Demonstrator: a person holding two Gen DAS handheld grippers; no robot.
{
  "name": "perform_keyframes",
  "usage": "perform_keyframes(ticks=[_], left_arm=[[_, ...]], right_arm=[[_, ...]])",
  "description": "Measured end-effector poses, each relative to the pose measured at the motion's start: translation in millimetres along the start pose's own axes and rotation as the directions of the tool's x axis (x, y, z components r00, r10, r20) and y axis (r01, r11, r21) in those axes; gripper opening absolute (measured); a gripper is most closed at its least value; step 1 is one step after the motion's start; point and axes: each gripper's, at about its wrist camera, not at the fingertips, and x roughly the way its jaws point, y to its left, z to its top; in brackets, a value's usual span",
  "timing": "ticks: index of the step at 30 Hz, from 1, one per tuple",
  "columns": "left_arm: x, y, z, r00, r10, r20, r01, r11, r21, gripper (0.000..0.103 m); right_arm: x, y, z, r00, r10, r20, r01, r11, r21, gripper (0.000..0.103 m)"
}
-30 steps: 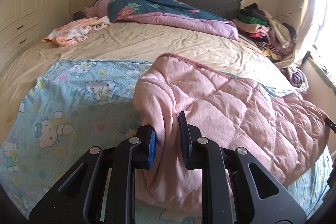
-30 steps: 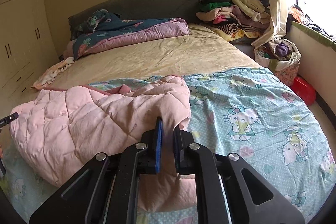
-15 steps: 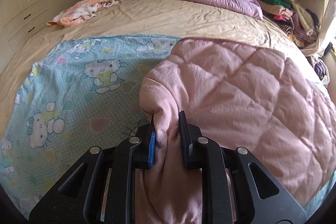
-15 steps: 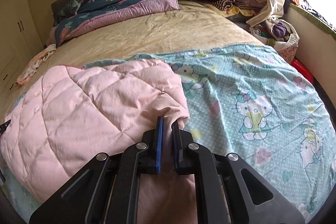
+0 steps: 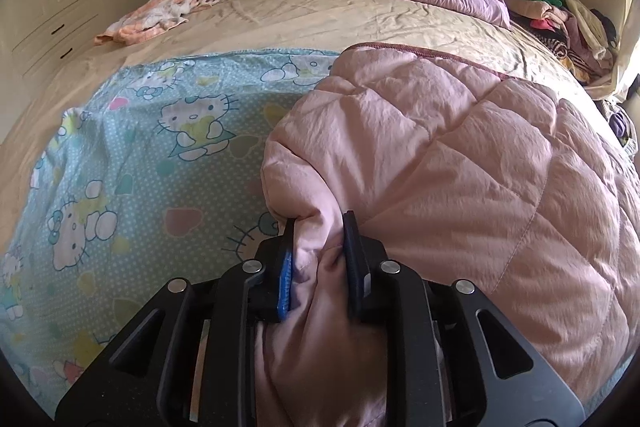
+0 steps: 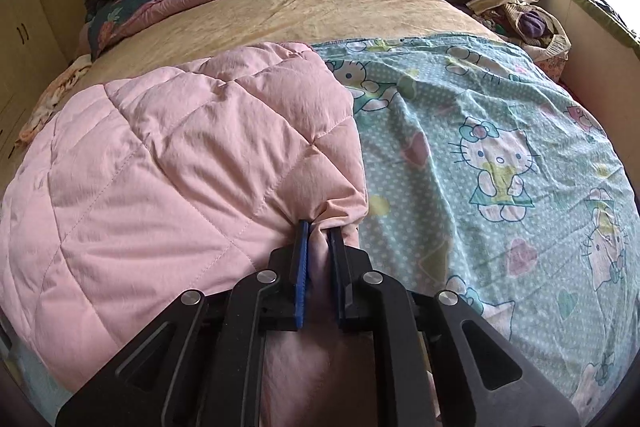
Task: Fold large clothes
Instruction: 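Fold the held side edge over the jacket with both tools, then open both tools and withdraw from the folded jacket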
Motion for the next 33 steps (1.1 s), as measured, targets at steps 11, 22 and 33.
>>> perform_keyframes(ticks=[11, 22, 33], left_arm=[[-48.8, 0.0, 1.6, 0.998, -0.053, 0.037, 0.053, 0.999, 0.011, 0.056], [-121.7, -7.2, -6.2, 0.982, -0.129, 0.139, 0.128, 0.992, 0.015, 0.093], [-174.3, -10.2, -26.4, 0.967, -0.171, 0.188, 0.168, 0.985, 0.032, 0.093]], right_arm=[[-80.1, 10.5, -6.8, 0.989, 0.019, 0.149, -0.015, 0.999, -0.028, 0.086], [-171.7, 25.8, -30.9, 0.95, 0.138, 0.279, -0.133, 0.99, -0.039, 0.099], [-225.0, 29.0, -57.4, 0.926, 0.174, 0.334, -0.166, 0.985, -0.054, 0.099]])
